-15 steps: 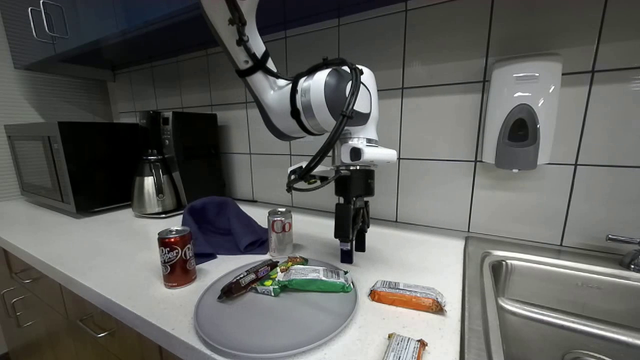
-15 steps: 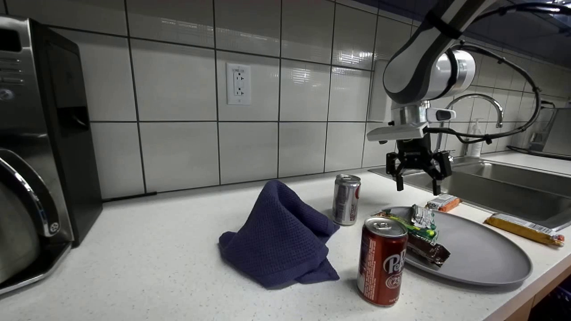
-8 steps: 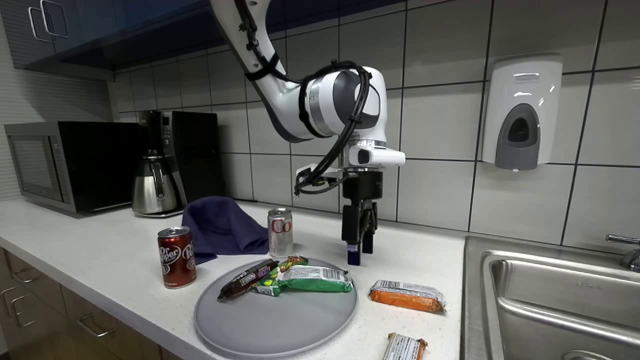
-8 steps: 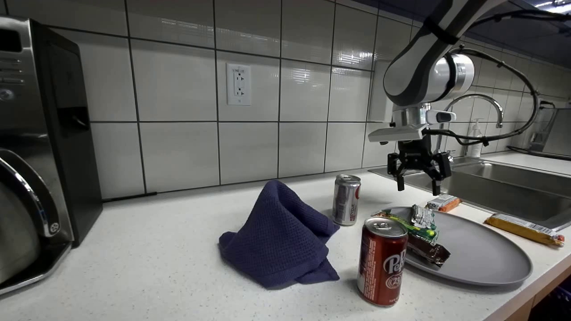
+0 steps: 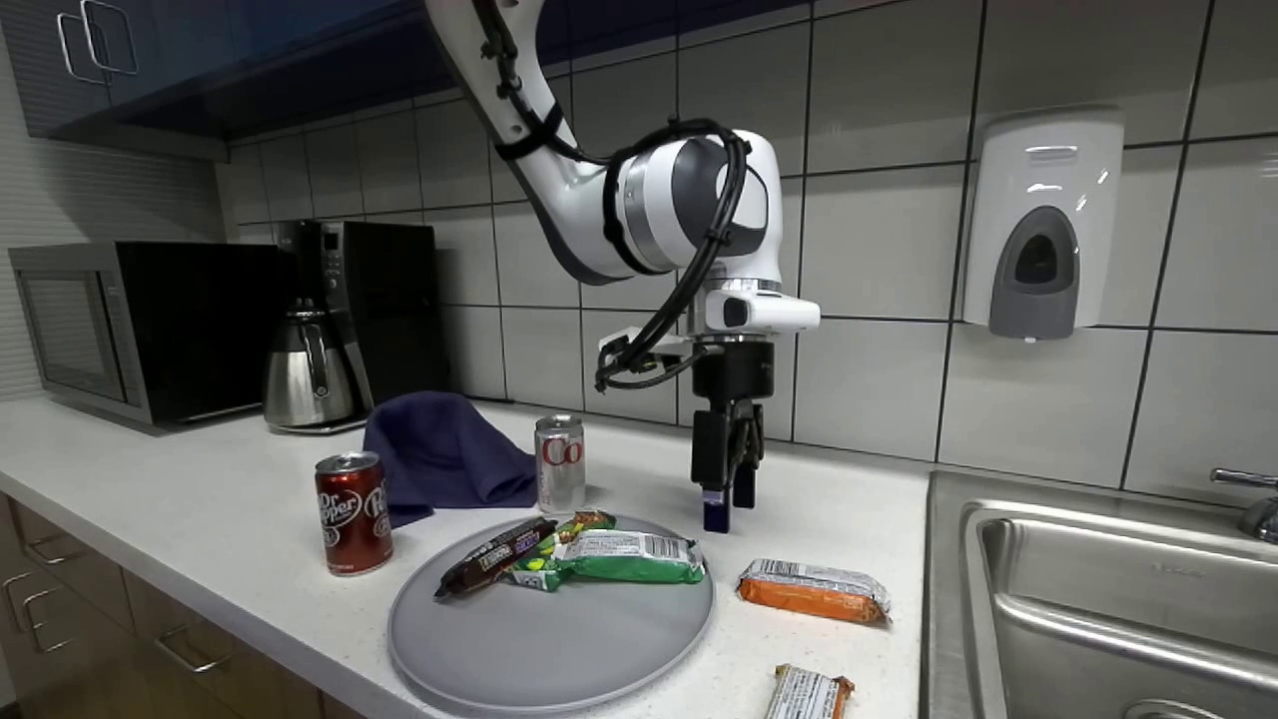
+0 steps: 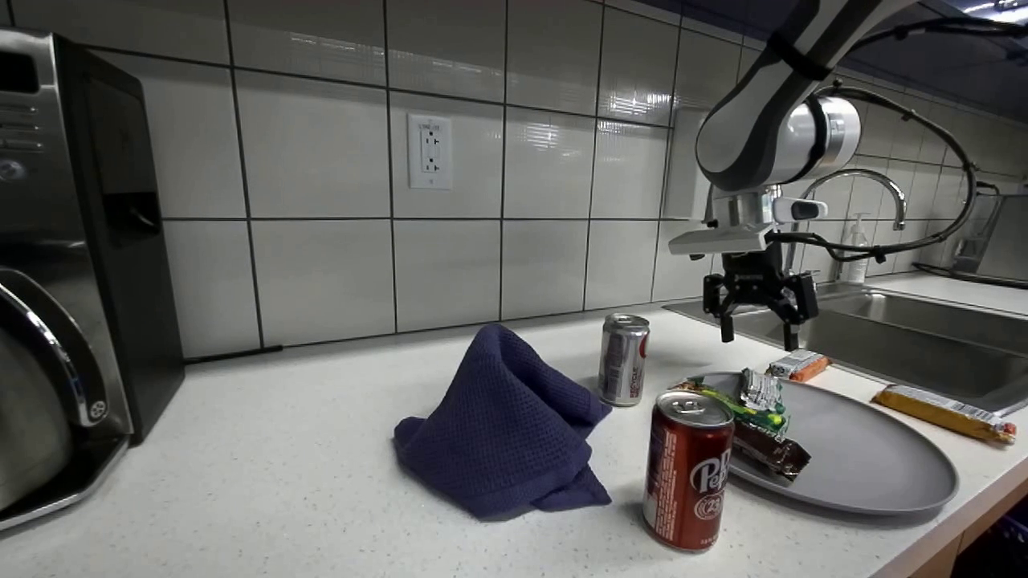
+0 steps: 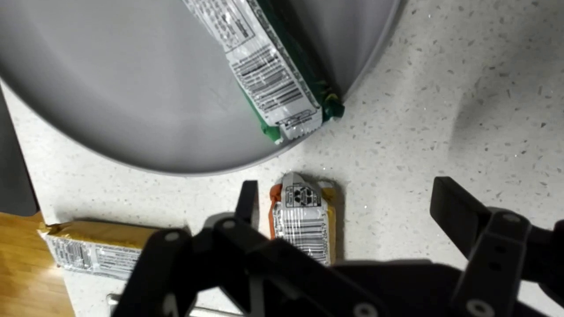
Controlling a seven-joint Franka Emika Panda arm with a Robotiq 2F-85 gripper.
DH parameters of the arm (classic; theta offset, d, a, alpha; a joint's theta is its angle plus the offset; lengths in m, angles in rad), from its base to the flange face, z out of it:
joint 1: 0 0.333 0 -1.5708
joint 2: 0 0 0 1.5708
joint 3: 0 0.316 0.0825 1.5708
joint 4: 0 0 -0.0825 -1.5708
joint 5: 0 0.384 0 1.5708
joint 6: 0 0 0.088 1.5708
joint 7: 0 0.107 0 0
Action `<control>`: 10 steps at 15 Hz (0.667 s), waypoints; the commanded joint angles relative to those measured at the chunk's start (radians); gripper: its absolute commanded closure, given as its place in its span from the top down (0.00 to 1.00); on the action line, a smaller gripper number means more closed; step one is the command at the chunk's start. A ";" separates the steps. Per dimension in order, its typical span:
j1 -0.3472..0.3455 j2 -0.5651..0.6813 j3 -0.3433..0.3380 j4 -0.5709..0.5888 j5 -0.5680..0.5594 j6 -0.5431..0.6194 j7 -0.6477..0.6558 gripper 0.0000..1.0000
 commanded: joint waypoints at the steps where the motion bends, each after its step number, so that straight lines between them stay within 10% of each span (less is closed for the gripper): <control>1: -0.022 -0.043 -0.005 -0.031 0.009 0.015 -0.023 1.00; 10: -0.056 -0.018 -0.028 -0.034 0.007 0.086 -0.024 1.00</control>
